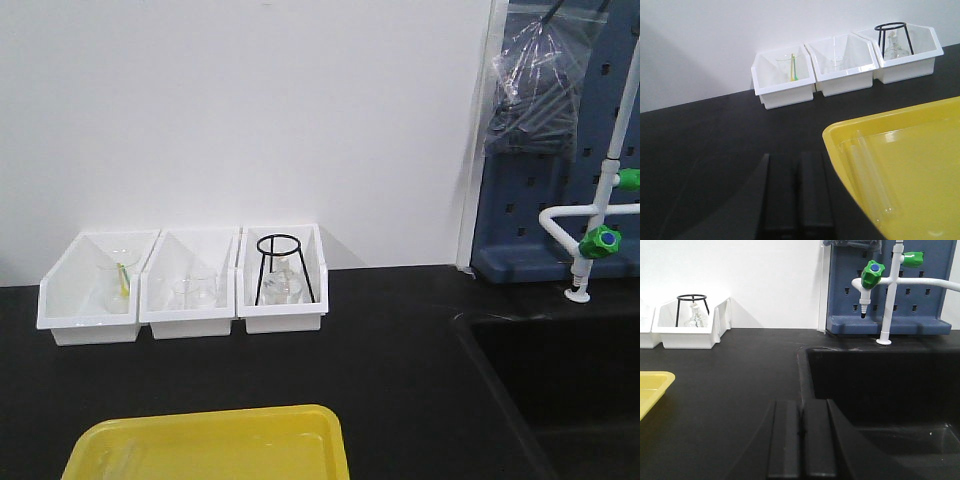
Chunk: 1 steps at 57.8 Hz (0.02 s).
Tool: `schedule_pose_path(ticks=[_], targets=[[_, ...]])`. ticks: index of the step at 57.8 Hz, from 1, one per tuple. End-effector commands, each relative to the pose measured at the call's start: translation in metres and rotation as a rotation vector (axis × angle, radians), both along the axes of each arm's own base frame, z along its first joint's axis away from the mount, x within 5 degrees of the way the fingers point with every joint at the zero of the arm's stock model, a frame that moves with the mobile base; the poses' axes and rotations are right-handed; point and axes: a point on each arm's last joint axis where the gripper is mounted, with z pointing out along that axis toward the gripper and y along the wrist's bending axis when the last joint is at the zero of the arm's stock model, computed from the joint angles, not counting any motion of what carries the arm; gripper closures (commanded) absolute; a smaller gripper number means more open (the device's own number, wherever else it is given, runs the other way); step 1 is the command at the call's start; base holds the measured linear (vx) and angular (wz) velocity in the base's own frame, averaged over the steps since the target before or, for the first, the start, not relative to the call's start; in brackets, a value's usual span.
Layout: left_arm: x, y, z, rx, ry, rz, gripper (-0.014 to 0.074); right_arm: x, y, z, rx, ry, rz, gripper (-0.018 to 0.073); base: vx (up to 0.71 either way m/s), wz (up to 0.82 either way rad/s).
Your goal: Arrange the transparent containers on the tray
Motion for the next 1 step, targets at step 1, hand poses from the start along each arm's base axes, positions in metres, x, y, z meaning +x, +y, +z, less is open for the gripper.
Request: schedule_pose_path(ticks=[1], targets=[[0.0, 0.0006, -0.0035, -0.007, -0.07, 0.006, 0.0599, -0.0002, -0.0001, 0.0045, -0.007, -0.081, -0.004, 0.0571, 0.0, 0.0]])
